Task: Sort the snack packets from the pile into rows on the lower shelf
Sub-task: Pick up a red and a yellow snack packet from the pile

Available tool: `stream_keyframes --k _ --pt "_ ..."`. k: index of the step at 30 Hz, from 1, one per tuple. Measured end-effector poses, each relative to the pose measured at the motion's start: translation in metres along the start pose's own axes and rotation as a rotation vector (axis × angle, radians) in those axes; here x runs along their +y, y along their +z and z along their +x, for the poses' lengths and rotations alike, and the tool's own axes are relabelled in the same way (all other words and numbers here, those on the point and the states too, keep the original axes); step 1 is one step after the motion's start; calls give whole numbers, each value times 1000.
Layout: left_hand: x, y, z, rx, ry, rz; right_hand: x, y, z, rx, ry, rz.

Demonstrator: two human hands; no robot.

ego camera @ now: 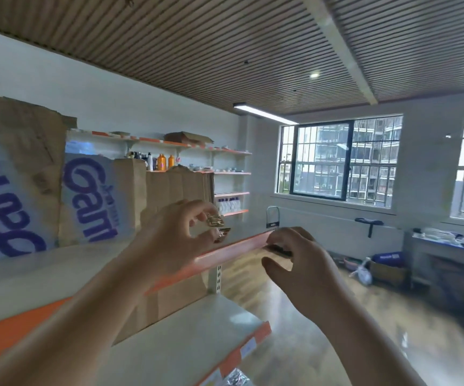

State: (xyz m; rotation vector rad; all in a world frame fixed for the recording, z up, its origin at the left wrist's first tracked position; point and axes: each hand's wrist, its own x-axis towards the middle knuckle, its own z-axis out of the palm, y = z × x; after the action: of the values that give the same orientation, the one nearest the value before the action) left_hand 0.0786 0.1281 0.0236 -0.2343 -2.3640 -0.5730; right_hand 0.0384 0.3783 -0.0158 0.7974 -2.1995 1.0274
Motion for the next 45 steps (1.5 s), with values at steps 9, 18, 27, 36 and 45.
stream_keyframes --k 9,18,27,36,45 --pt "-67 49 133 -260 -150 126 81 67 137 -60 -66 -96" --pt "-98 129 211 -701 -328 391 140 142 262 -264 17 -177" --pt "-130 182 230 -697 -385 441 200 229 349 -676 67 -319" --pt "-153 151 224 -758 -612 459 207 308 396 -967 -57 -544" --pt "-154 138 220 -764 -756 548 189 298 378 -1054 -381 -542"
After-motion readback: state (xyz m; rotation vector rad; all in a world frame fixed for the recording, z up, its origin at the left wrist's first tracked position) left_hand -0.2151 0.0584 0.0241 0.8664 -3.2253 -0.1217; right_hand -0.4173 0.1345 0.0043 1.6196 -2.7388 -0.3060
